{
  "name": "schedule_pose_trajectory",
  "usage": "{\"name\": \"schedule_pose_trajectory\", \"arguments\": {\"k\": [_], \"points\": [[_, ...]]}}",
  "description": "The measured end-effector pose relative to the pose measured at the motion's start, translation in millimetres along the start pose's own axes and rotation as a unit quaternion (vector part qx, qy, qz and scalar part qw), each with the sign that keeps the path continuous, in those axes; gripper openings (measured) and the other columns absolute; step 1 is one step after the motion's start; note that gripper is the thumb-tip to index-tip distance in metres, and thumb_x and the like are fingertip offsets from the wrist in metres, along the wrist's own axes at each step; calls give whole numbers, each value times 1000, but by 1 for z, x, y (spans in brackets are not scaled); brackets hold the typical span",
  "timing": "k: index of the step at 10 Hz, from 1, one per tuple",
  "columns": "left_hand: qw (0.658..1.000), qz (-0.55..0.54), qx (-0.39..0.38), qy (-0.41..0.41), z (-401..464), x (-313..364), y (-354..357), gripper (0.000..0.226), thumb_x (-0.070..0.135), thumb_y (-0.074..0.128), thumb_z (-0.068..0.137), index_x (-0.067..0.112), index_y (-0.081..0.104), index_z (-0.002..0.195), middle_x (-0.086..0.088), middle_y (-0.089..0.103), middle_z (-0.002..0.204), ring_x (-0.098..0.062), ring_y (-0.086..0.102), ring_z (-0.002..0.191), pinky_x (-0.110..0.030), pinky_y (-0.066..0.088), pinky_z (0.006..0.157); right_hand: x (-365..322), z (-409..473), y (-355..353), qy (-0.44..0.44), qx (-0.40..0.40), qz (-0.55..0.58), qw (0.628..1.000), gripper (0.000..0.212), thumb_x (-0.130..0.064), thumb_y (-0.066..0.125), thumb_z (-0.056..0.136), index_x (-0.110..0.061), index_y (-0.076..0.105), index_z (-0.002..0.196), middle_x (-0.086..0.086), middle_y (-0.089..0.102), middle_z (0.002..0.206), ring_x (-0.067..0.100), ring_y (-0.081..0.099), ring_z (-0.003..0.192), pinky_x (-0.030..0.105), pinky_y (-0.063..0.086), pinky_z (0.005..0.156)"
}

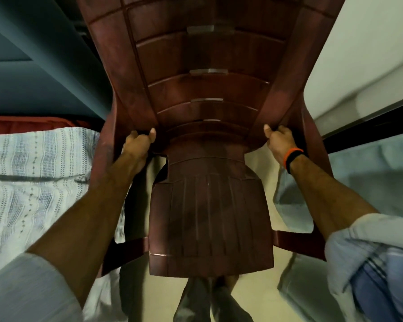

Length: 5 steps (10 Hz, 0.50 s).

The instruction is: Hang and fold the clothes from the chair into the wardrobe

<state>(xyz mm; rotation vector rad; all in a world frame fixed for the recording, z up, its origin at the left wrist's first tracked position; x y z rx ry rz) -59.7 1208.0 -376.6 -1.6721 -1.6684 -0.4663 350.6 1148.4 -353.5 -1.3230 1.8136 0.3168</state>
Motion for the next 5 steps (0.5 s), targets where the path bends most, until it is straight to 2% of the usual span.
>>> {"name": "schedule_pose_trajectory", "arguments": {"k": [1, 2, 3, 4, 5], "points": [[1000, 4, -1, 14, 2, 0, -2, 54, 30, 70, 87, 15, 50, 135, -4, 59, 131, -22, 58, 114, -37, 49, 98, 4, 0, 2, 3, -9, 3, 1000, 50, -13, 61, 96, -2, 43, 141, 10, 56, 135, 22, 55, 123, 30, 41, 107], [1000, 15, 1, 24, 0, 2, 0, 57, 24, 69, 89, 12, 45, 140, -6, 58, 133, -25, 58, 118, -41, 47, 104, 0, -4, 5, -11, -13, -17, 1000, 56, -7, 66, 92, -2, 42, 142, 2, 54, 128, 16, 53, 116, 21, 40, 99], [999, 13, -4, 35, -12, 1, 3, 65, 20, 72, 87, 13, 42, 144, -5, 58, 135, -24, 59, 118, -42, 47, 105, 4, -6, 8, -22, -30, -78, 996, 86, -21, 79, 71, -14, 39, 147, -1, 56, 137, 18, 56, 122, 34, 43, 109], [998, 21, -30, 47, -25, -1, 8, 78, 21, 77, 78, 14, 39, 146, -6, 58, 137, -22, 58, 120, -42, 47, 106, 19, -1, 6, -40, -49, -118, 991, 92, -26, 78, 63, -20, 38, 146, -1, 59, 135, 19, 58, 122, 36, 45, 107], [994, 85, -33, 56, -41, -7, 16, 78, 23, 78, 80, 11, 39, 146, -6, 54, 141, -24, 54, 126, -43, 42, 111, -2, -46, 13, -48, -39, -153, 986, 87, -21, 81, 75, -14, 35, 148, 4, 52, 142, 23, 51, 131, 24, 35, 107]]}}
Point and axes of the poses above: each hand's wrist, its own z-axis towards the middle knuckle, its own y-axis out of the palm, x = y × z, the point moved 9 cm from there along z, towards the middle knuckle
